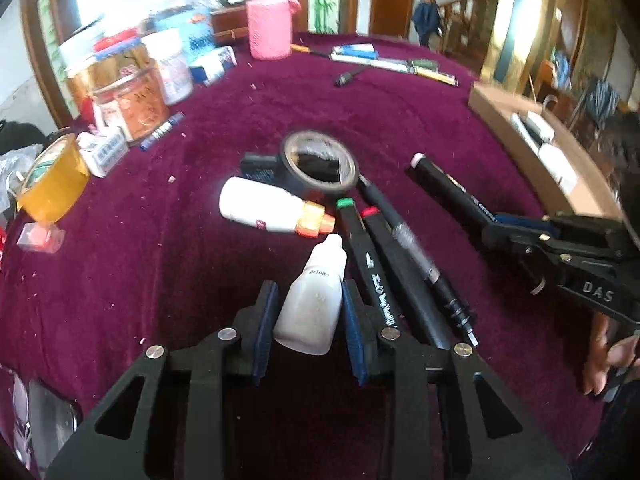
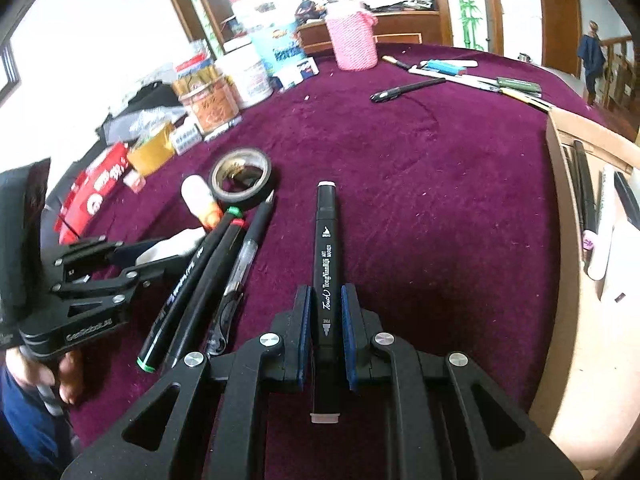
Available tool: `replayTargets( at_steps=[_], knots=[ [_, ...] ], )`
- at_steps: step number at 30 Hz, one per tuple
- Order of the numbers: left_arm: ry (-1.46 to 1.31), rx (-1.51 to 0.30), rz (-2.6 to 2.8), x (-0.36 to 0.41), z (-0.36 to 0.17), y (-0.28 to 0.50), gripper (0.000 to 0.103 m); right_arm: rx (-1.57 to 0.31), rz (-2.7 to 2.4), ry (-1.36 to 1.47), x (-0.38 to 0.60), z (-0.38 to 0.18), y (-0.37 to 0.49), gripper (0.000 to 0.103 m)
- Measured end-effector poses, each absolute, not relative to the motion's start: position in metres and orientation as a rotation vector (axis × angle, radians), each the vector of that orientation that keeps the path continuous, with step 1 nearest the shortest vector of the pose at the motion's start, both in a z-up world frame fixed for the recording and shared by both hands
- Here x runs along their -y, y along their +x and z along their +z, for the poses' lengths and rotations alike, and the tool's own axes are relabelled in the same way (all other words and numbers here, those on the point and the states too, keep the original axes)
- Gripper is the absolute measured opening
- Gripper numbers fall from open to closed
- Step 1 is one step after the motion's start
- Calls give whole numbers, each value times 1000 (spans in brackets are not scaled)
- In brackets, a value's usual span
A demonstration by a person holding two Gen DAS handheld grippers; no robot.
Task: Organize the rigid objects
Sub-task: 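Carry the bottle and marker into the tray and open both tools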
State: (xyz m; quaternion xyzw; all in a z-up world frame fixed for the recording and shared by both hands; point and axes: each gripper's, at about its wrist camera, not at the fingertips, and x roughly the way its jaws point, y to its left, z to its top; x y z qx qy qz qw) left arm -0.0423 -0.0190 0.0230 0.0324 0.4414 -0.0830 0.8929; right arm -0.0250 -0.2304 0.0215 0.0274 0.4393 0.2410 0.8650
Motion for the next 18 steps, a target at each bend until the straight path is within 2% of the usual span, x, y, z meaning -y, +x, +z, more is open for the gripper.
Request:
replayTargets(
  at_steps=[7, 18],
  knots=[
    [-23, -813, -179, 22, 48, -54, 29, -888, 533, 141, 238, 30, -27, 13],
    [-55, -738, -254, 72, 68, -61, 29, -807, 509, 235, 256, 45, -26, 13]
  ],
)
